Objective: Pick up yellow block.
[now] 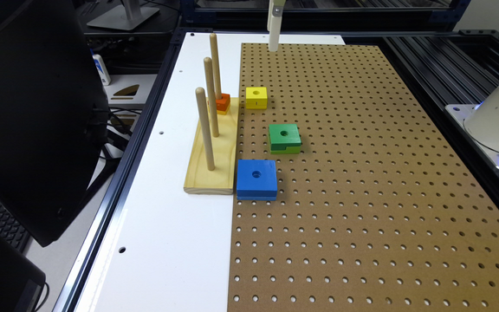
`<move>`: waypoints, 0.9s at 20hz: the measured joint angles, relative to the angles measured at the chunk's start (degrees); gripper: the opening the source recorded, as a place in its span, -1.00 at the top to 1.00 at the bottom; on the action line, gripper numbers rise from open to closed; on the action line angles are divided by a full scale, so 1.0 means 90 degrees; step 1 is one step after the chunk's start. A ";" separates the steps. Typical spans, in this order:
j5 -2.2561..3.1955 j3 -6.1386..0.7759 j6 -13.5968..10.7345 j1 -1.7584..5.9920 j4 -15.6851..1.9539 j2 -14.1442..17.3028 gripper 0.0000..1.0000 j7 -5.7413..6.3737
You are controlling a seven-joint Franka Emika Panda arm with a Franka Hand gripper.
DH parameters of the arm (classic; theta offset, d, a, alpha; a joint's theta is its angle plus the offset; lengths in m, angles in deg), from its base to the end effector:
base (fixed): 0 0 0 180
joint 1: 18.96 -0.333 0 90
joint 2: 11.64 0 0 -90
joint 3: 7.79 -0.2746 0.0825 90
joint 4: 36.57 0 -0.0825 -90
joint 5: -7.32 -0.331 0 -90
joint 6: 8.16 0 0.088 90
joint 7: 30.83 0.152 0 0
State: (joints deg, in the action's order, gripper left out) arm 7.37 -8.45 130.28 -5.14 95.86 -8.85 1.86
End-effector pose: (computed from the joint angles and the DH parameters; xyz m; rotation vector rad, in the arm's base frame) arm 0.4712 -0.1102 0.2796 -2.8840 1.2187 -0.0867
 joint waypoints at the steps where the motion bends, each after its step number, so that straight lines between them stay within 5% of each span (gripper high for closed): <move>1: 0.0000 -0.0007 0.0000 0.0000 -0.0010 0.0011 -1.00 0.0000; 7: 0.0000 -0.0024 0.0017 0.0000 -0.0011 0.0123 -1.00 0.0000; 13: 0.0000 -0.0027 0.0590 0.0000 -0.0026 0.0757 -1.00 0.0000; 18: 0.0000 -0.0028 0.0603 0.0000 -0.0047 0.0805 -1.00 0.0000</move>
State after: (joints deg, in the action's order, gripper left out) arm 7.37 -8.70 135.71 -5.14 95.44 -1.61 1.86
